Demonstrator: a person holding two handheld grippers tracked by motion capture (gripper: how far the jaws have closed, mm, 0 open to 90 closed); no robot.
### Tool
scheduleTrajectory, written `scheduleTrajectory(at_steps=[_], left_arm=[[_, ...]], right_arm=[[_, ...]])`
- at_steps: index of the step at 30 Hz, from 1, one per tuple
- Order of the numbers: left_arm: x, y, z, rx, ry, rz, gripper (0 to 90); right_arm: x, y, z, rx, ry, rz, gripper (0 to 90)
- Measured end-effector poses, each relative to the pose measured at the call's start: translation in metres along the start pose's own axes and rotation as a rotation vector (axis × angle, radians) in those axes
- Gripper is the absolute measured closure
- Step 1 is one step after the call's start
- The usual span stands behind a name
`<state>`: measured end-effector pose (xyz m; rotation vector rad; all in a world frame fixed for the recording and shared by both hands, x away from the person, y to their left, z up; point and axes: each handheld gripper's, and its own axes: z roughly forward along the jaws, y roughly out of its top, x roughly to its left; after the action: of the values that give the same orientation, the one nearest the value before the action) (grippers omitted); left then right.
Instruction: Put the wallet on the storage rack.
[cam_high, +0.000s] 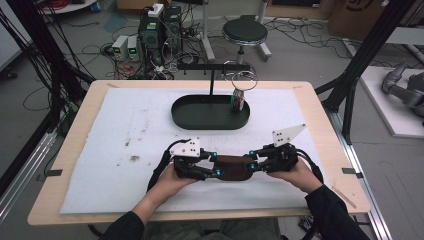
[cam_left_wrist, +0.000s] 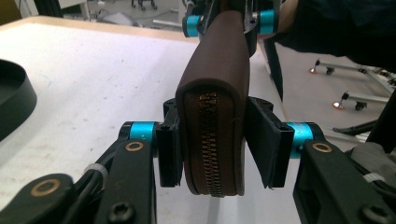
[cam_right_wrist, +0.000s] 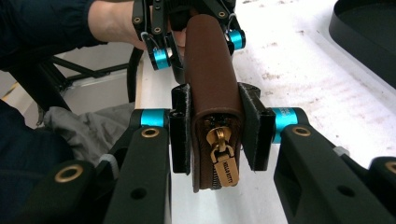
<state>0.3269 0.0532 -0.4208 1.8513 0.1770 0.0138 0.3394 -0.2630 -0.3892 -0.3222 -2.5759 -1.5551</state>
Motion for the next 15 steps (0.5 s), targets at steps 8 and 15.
scheduleTrajectory(at_steps=[8,15], left_arm=[[0.000,0.004,-0.003,-0.019,-0.007,-0.024,62.3],[0.000,0.011,-0.006,-0.042,-0.003,-0.054,64.9]], right_arm=[[0.000,0.001,-0.002,-0.023,0.000,0.002,67.3],[-0.001,0.003,-0.005,-0.067,-0.021,0.024,62.5]])
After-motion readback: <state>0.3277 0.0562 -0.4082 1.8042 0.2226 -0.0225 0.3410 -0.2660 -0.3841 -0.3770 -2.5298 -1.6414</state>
